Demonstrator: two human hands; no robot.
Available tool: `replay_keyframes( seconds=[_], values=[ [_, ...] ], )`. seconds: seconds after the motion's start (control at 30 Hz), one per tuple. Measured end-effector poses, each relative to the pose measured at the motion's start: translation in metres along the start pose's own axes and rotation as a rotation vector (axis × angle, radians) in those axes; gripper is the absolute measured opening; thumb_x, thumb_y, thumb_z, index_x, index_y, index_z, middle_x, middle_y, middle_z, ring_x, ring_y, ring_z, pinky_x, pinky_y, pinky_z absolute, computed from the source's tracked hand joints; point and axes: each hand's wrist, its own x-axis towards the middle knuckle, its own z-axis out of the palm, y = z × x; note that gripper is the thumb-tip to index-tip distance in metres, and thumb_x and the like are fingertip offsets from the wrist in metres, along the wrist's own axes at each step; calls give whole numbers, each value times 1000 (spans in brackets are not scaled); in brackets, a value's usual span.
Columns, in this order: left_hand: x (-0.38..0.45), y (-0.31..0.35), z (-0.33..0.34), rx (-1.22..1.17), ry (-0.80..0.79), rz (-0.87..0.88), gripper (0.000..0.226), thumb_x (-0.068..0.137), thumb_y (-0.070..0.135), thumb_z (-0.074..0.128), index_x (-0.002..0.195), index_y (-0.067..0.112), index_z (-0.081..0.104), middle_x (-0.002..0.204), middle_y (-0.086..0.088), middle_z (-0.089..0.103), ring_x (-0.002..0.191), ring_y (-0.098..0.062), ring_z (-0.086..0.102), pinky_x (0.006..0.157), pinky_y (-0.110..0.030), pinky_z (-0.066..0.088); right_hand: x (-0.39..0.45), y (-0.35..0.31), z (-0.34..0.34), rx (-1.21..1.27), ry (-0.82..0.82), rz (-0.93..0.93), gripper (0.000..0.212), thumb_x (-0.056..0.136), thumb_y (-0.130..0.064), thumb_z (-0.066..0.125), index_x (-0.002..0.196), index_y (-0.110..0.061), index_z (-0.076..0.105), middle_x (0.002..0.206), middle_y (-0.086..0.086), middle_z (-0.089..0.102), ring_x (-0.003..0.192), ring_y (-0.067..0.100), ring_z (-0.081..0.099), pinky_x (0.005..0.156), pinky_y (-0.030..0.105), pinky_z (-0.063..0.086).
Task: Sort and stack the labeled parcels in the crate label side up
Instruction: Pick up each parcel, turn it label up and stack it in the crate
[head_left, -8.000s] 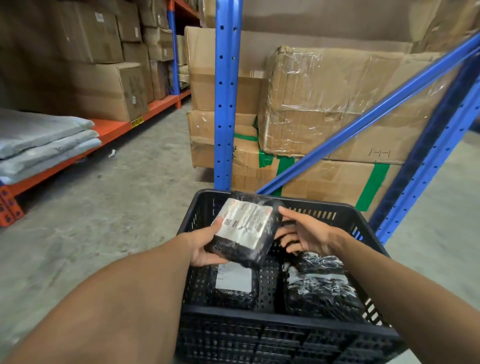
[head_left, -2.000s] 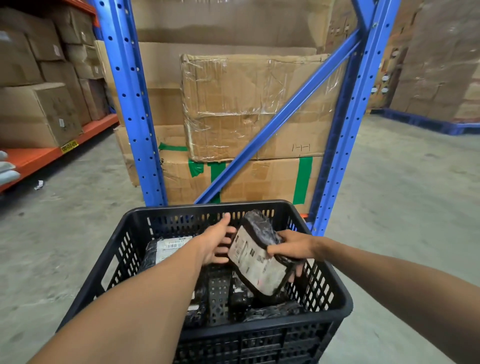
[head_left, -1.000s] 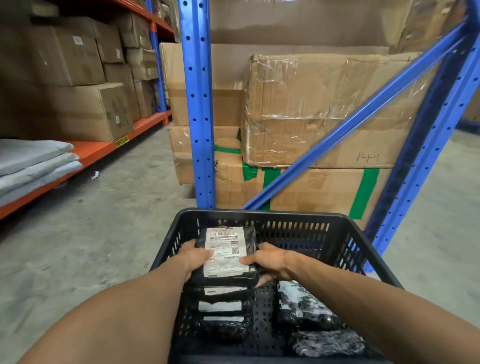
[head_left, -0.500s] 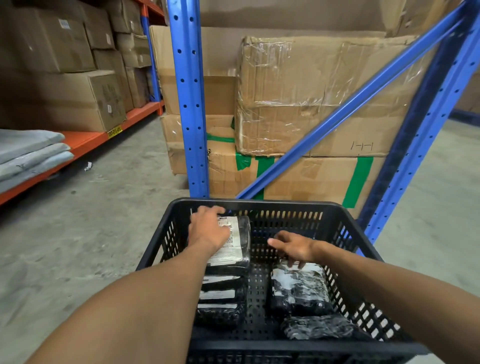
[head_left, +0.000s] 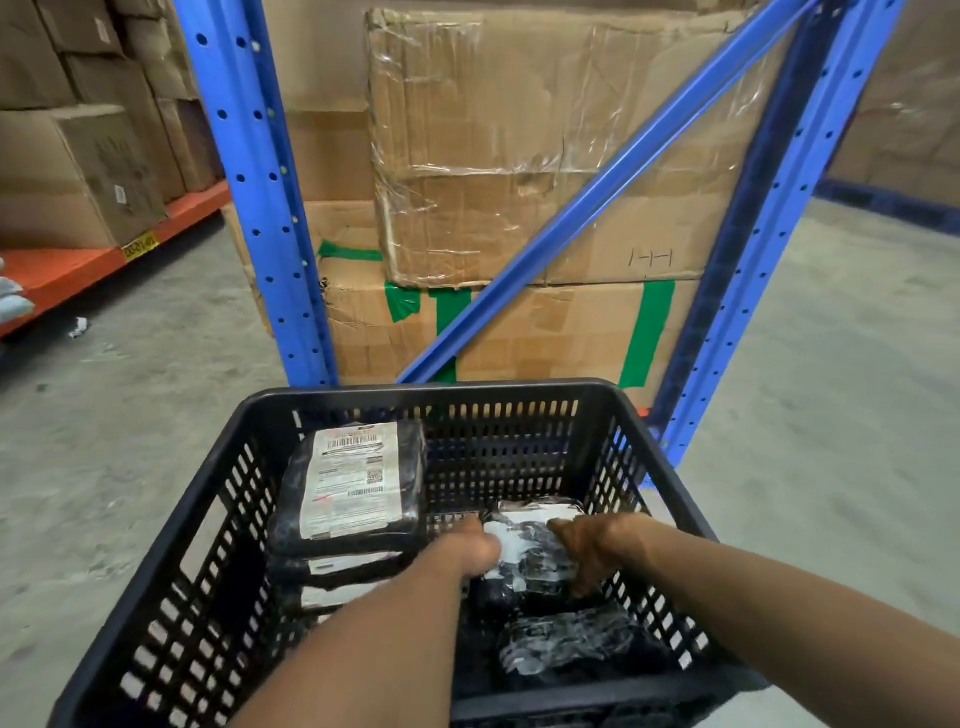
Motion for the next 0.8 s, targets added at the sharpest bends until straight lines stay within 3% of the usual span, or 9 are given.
replay_keyframes(
  seconds=[0.1, 0.2, 0.3, 0.4, 0.47, 0.57, 0.67, 0.73, 0.8],
  values=[
    [9, -9, 5, 29, -69, -72, 63, 101, 27, 35, 157, 11, 10, 160, -16, 28, 139, -31, 43, 108, -36, 43, 11, -5, 13, -11, -16, -10, 101, 91, -39, 69, 162, -14, 2, 169, 20, 8, 154, 37, 24, 122, 53, 28],
    [20, -10, 10, -74, -112, -108, 57, 104, 30, 29, 155, 9, 17, 157, -12, 31, 140, -26, 40, 109, -33, 39, 20, -6, 26, 98, 30, -1, 89, 97, -38, 58, 163, -18, 1, 167, 26, 1, 151, 48, 23, 120, 54, 29],
    [31, -9, 18, -294, -107, -198, 57, 100, 31, 39, 152, 13, 26, 143, -15, 45, 108, -26, 52, 88, -37, 48, 30, -9, 32, 122, 10, 43, 111, 89, -41, 70, 161, -21, -11, 166, 25, -18, 151, 46, 25, 122, 48, 29],
    [37, -7, 20, -355, -140, -234, 61, 97, 29, 45, 153, 15, 24, 154, -15, 36, 132, -31, 47, 102, -42, 46, 35, -14, 34, 151, 3, 80, 126, 81, -43, 78, 159, -27, -19, 166, 20, -24, 149, 47, 29, 121, 50, 33],
    [40, -6, 20, -398, -201, -246, 52, 98, 27, 45, 147, 14, 31, 148, -15, 43, 132, -32, 47, 103, -45, 43, 36, -15, 36, 139, 20, 107, 133, 75, -47, 81, 158, -27, -21, 166, 21, -24, 150, 51, 21, 122, 53, 29],
    [39, -6, 14, -500, -197, -228, 23, 96, 18, 47, 118, 17, 50, 102, -5, 61, 89, -18, 59, 78, -33, 50, 35, -9, 32, 207, 95, 125, 141, 63, -49, 89, 160, -32, -12, 169, 15, -12, 149, 51, 21, 120, 56, 29],
    [29, 0, -4, -627, -175, -179, 19, 90, 27, 56, 106, 16, 57, 90, -4, 61, 75, -14, 55, 59, -24, 44, 26, -3, 23, 266, 144, 106, 139, 57, -50, 91, 160, -34, 0, 170, 14, 4, 146, 43, 35, 118, 51, 35],
    [21, 6, -20, -773, -150, -131, 25, 87, 34, 61, 102, 14, 60, 90, -6, 64, 71, -14, 56, 55, -22, 42, 20, 1, 16, 332, 260, 109, 114, 59, -50, 88, 151, -33, 23, 159, 11, 36, 131, 35, 56, 108, 45, 47],
    [14, 12, -34, -973, -101, -74, 32, 88, 40, 61, 101, 11, 58, 87, -8, 62, 65, -15, 55, 52, -22, 44, 14, 3, 7, 453, 367, 125, 85, 65, -52, 81, 139, -34, 41, 133, 1, 63, 113, 26, 67, 96, 40, 54]
  ],
)
